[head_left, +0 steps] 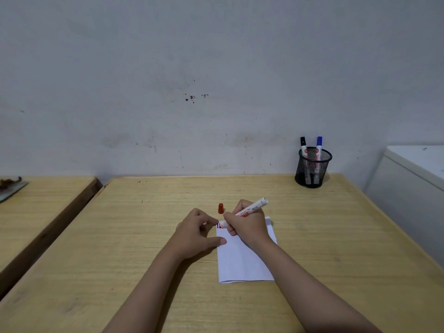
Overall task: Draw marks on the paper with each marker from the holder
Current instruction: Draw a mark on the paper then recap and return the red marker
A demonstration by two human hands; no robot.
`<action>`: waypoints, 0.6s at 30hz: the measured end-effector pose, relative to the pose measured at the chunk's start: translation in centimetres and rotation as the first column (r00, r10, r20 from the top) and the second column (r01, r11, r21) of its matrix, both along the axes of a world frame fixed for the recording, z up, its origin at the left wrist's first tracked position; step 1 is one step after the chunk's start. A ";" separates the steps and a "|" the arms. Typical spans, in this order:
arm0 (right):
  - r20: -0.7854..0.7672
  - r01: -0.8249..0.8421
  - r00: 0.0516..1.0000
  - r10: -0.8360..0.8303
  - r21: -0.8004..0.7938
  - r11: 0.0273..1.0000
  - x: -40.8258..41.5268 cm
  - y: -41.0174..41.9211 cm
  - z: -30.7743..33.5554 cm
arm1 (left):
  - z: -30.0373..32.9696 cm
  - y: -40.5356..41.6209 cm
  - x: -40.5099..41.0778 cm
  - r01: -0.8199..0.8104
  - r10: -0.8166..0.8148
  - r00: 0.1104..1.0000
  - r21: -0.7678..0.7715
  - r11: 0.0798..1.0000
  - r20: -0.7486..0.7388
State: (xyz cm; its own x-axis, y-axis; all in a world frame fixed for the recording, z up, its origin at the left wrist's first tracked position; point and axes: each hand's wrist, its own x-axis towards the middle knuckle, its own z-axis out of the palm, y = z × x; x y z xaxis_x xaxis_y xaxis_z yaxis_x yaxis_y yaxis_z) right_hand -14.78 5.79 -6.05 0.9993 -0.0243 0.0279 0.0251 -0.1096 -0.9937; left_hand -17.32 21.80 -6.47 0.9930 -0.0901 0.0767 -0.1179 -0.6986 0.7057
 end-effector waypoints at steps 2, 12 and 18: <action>0.024 0.055 0.998 -0.056 0.061 0.997 0.0 -0.1 -0.1 | 0.1 -0.1 0.0 -0.009 0.009 1.000 0.009 1.000 -0.009; -0.157 0.258 0.965 -0.210 0.446 0.857 0.4 -0.5 0.7 | 1.8 -2.3 3.7 -0.051 0.052 0.989 -0.011 0.999 0.137; -0.081 0.312 0.949 -0.305 0.383 0.870 -0.5 -0.8 2.1 | 1.9 -3.0 4.5 -0.082 0.080 0.987 0.007 0.997 0.137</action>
